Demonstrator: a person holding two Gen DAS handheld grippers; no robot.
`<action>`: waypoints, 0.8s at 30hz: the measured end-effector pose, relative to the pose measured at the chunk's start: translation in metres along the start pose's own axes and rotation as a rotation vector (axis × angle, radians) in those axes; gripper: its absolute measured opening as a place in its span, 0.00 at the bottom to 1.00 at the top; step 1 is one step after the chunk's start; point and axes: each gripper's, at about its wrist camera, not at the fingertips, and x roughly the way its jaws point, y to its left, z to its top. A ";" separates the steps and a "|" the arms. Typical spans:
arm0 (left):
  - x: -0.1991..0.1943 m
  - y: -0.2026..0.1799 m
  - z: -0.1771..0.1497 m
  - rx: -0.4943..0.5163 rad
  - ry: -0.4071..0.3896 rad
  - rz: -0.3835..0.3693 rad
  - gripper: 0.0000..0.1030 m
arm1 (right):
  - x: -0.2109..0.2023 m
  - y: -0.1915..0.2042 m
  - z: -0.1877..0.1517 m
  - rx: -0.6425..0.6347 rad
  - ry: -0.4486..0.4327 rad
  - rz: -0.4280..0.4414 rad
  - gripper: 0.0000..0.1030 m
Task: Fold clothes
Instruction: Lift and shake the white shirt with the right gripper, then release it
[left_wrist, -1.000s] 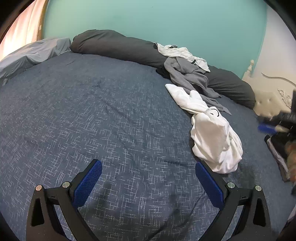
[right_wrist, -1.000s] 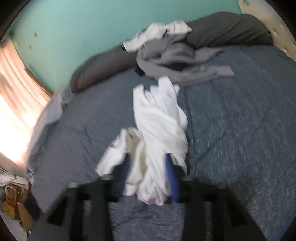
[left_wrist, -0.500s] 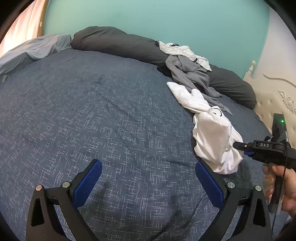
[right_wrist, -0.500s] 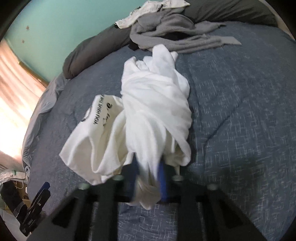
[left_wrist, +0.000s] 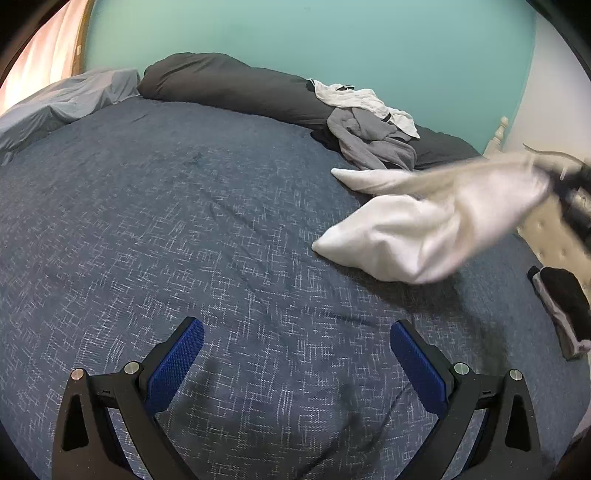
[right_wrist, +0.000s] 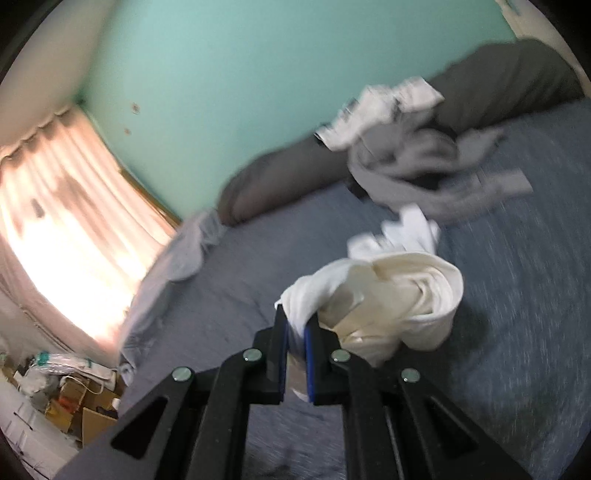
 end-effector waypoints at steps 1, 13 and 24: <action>0.000 0.000 0.000 0.001 0.002 -0.001 1.00 | -0.005 0.008 0.008 -0.009 -0.015 0.009 0.07; -0.002 0.001 0.000 0.000 -0.006 -0.012 1.00 | -0.072 0.070 0.085 -0.101 -0.123 0.001 0.07; 0.000 0.003 0.001 -0.003 -0.003 -0.019 1.00 | -0.020 -0.036 0.029 -0.012 0.038 -0.315 0.10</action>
